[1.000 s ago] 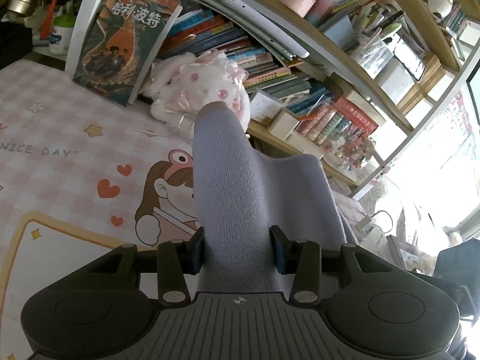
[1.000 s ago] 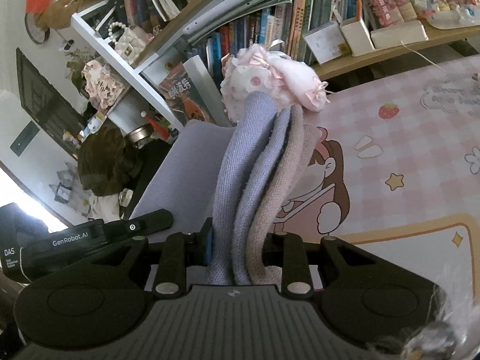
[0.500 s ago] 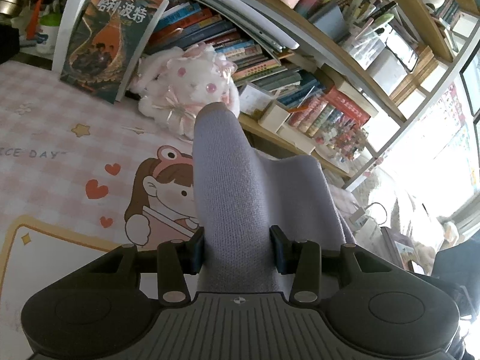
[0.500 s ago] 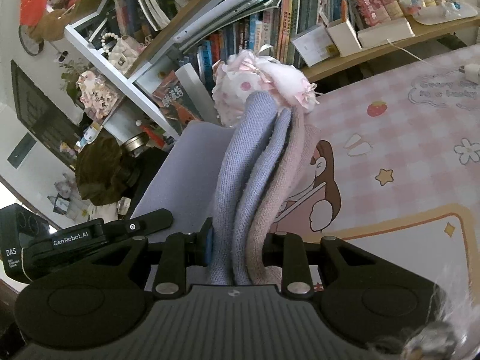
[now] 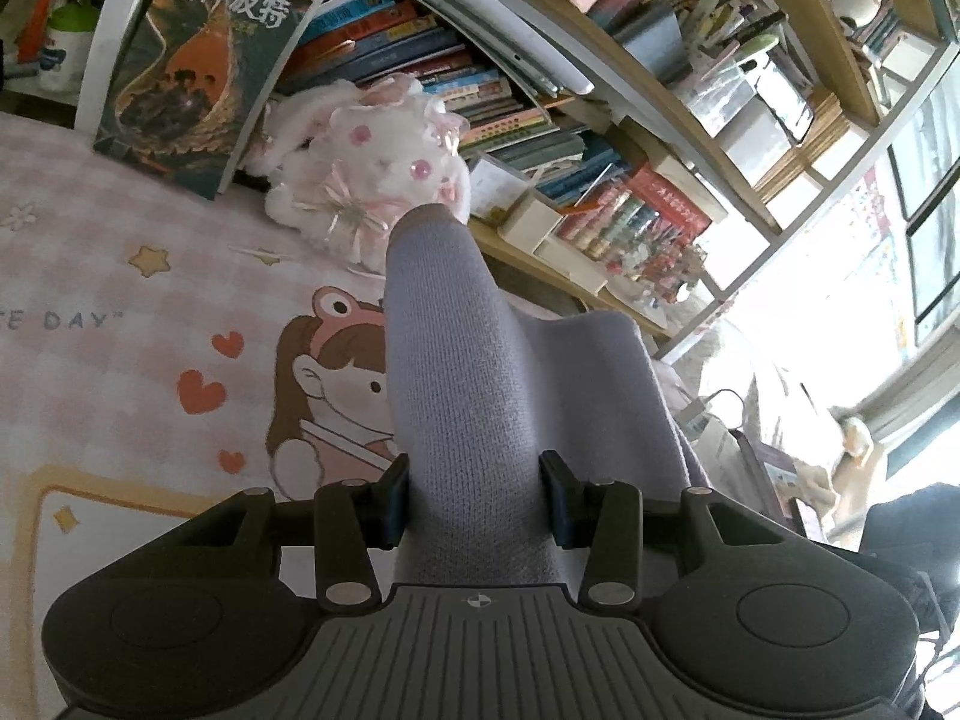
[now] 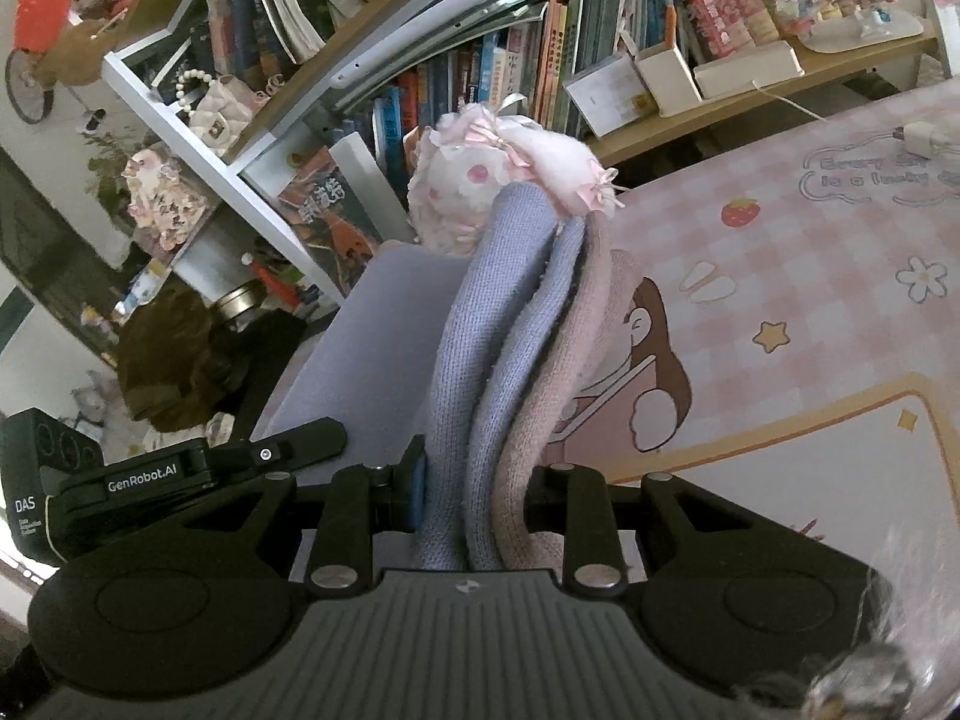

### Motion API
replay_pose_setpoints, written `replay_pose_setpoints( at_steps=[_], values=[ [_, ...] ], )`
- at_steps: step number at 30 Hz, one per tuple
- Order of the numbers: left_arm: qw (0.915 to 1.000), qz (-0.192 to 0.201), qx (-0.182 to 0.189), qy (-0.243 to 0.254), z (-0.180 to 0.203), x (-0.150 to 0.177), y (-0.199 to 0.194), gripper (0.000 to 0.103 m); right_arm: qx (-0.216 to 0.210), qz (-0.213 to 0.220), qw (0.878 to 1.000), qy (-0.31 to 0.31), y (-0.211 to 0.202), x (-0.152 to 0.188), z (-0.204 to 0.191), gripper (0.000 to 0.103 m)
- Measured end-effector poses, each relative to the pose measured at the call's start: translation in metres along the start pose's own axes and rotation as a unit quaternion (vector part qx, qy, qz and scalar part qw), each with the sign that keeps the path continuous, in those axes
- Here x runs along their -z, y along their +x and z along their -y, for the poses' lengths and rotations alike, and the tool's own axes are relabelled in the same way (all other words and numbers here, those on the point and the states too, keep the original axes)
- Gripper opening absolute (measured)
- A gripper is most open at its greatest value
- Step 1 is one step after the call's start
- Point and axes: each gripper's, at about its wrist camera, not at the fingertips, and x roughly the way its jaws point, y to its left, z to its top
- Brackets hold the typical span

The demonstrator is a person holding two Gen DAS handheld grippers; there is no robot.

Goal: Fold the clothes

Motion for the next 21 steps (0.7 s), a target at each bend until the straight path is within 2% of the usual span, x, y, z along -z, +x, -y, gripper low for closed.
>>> replay_pose_setpoints(
  at_steps=[11, 21],
  values=[
    [0.9993, -0.009, 0.035, -0.006, -0.074, -0.018, -0.032, 0.042, 0.038, 0.008, 0.999, -0.009, 0.039, 0.024, -0.072, 0.025],
    [0.9993, 0.017, 0.023, -0.022, -0.147, -0.062, -0.025, 0.042, 0.042, 0.005, 0.998, -0.049, 0.119, 0.009, -0.114, 0.025]
  ],
)
